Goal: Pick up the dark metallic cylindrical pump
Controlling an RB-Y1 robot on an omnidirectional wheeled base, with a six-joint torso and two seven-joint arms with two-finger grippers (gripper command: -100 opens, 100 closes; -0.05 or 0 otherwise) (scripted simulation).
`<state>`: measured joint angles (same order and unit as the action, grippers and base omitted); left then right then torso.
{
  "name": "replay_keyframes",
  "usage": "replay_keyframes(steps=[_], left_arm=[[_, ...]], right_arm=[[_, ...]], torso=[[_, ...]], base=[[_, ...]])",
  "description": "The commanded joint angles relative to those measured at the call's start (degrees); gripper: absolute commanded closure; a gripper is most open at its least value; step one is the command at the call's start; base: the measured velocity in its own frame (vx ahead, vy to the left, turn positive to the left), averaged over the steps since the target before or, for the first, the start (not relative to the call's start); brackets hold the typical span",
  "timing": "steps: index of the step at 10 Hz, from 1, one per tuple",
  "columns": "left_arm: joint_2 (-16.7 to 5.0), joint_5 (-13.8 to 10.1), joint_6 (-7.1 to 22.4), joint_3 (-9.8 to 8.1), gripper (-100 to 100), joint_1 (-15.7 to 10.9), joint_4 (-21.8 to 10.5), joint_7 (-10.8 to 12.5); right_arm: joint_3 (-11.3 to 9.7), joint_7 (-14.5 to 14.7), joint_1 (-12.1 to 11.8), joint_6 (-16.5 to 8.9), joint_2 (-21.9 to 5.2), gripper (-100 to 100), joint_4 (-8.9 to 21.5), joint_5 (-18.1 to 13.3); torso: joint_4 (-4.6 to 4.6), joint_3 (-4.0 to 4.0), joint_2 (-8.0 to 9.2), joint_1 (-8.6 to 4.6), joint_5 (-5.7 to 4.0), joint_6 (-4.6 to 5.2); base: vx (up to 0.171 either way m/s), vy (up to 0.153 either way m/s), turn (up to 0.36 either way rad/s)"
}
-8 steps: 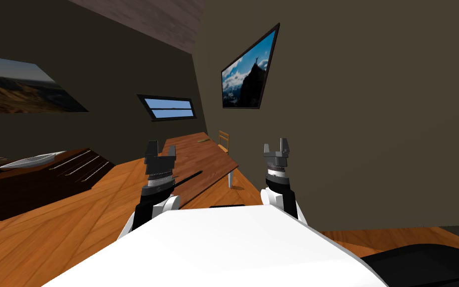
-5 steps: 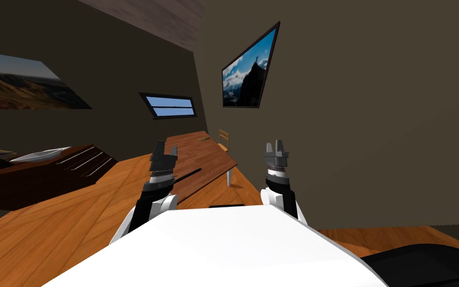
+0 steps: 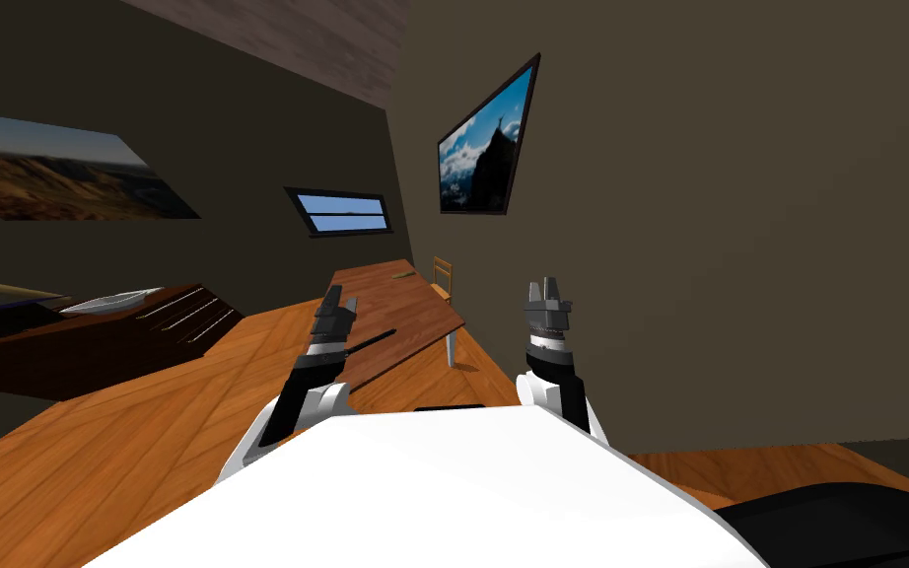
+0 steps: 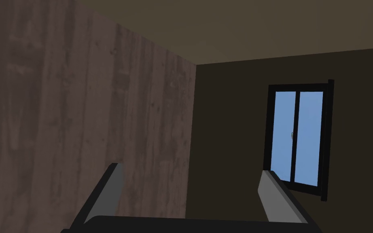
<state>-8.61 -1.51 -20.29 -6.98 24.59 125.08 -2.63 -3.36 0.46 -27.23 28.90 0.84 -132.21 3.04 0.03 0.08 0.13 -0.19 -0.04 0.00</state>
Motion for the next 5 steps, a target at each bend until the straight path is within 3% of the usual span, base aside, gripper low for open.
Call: replay_keyframes(steps=[1, 5], left_arm=[[-0.76, -0.55, 1.97, -0.83, -100, -0.60, -0.50, 0.35], [-2.32, -1.77, 7.28, -2.67, -100, -2.81, -4.05, 0.76]], right_arm=[[0.00, 0.00, 0.00, 0.00, 0.00, 0, 0.00, 0.00], [0.00, 0.00, 0.00, 0.00, 0.00, 0, 0.00, 0.00]], torso=[[0.00, 0.00, 0.00, 0.00, 0.00, 0.00], [-0.02, -0.05, -0.08, 0.00, 0.00, 0.01]], base=[[-0.024, -0.038, 0.022], [-0.023, -0.052, 0.026]])
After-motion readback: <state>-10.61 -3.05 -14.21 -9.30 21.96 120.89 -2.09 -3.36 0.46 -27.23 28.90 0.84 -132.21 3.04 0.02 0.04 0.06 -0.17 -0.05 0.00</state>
